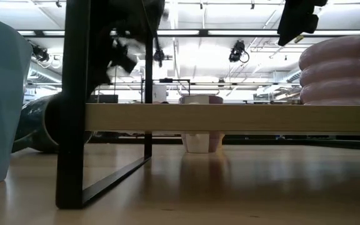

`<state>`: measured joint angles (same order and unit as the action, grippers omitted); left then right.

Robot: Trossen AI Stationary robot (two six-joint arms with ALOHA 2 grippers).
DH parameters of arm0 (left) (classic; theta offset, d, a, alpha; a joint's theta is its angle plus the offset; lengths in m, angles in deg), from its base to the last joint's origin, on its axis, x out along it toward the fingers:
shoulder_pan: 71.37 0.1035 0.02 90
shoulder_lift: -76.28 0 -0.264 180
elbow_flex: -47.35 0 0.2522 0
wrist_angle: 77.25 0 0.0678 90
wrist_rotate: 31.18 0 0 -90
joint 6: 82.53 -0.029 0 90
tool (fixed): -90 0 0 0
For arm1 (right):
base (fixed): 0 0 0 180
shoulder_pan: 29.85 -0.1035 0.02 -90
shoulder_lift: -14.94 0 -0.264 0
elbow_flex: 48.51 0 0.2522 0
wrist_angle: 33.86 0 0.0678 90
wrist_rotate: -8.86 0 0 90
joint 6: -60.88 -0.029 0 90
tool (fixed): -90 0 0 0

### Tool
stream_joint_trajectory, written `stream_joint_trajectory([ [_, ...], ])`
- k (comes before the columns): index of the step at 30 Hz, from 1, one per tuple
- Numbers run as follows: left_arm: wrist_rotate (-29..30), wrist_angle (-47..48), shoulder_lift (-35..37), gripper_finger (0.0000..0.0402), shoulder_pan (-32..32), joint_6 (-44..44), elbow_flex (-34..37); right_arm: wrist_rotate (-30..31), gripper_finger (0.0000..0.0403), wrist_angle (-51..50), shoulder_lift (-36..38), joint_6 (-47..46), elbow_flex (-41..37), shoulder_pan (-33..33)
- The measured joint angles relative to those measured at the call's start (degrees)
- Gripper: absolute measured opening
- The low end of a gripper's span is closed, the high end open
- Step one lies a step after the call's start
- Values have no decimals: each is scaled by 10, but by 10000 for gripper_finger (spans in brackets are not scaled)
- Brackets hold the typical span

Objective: Place coffee mugs
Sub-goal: Move the blue mug to the top middle of the table

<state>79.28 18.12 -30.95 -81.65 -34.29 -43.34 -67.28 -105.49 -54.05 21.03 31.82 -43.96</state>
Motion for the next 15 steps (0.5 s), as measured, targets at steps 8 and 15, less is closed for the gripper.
stream_joint_trajectory([
  [8, -13, 30, 1, 129, 0, 9, -2, 0, 179, 1, 0, 0, 0, 0],
  [15, -21, 33, 2, 91, 0, 6, -2, 0, 179, 1, 0, 0, 0, 0],
])
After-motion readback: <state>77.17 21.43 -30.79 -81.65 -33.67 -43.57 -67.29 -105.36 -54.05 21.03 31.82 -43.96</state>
